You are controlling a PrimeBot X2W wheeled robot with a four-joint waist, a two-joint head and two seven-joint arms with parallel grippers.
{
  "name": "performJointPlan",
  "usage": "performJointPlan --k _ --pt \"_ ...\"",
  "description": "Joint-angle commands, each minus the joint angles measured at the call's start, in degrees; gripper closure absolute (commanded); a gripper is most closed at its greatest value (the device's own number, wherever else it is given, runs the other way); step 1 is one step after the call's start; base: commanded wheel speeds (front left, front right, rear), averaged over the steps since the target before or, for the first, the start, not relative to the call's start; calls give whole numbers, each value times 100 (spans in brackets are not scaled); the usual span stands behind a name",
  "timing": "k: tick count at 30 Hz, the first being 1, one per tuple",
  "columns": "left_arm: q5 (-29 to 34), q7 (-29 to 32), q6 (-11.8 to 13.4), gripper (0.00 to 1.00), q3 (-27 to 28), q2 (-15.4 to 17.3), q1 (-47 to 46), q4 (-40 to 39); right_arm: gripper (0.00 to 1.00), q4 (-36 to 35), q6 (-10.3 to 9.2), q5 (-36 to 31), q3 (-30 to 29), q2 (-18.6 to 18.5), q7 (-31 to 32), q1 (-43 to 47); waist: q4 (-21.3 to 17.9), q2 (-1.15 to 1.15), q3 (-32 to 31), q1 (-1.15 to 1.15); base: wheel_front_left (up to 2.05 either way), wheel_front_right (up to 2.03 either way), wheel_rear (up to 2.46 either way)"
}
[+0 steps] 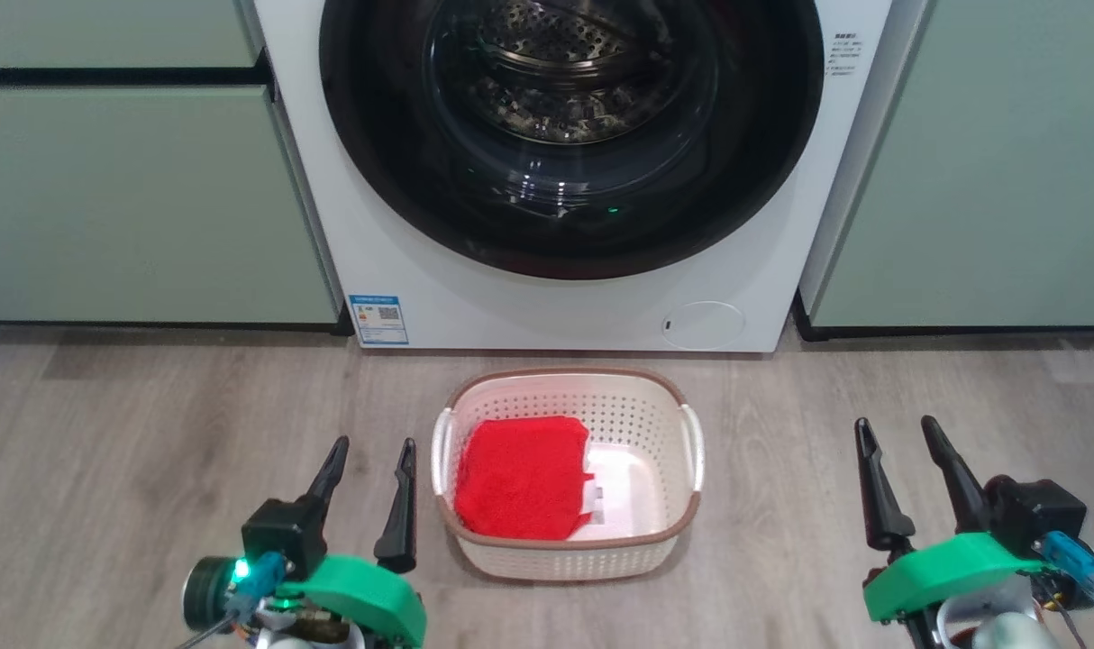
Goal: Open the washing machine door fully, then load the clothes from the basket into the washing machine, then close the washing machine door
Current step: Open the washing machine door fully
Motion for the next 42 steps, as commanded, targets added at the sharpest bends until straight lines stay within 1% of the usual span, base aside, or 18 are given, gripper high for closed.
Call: performJointPlan --k 1,16,20,21,23,25,32,42 --pt "42 -72 -9 0 156 -29 -164 -179 0 -171 0 27 108 -89 -60 -194 2 0 -2 0 123 123 -246" --pt "33 -72 -15 0 192 -29 -173 -200 0 -145 0 58 90 -89 -60 -216 -12 0 26 0 123 123 -246" --pt "25 -72 -56 0 201 -29 -193 -262 0 -134 0 71 83 -89 -60 -229 -26 0 41 0 123 123 -246" --pt "86 -72 -48 0 220 -29 -205 -336 0 -131 0 74 79 -89 -60 -233 -29 0 45 0 130 101 -231" --pt "554 -72 39 0 170 -29 -211 -326 0 -124 0 93 75 -89 -60 -241 -36 0 51 0 108 99 -207" --pt "545 -72 61 0 126 -29 -202 -332 0 -113 0 110 69 -89 -60 -241 -42 0 54 0 88 88 -176" --pt "526 -72 16 0 121 -29 -202 -360 0 -65 0 117 37 -89 -60 -245 -47 0 54 0 52 52 -105" --pt "546 -72 -3 0 181 -29 -193 -442 0 -58 0 130 27 -89 -60 -258 -44 0 50 0 0 0 0"
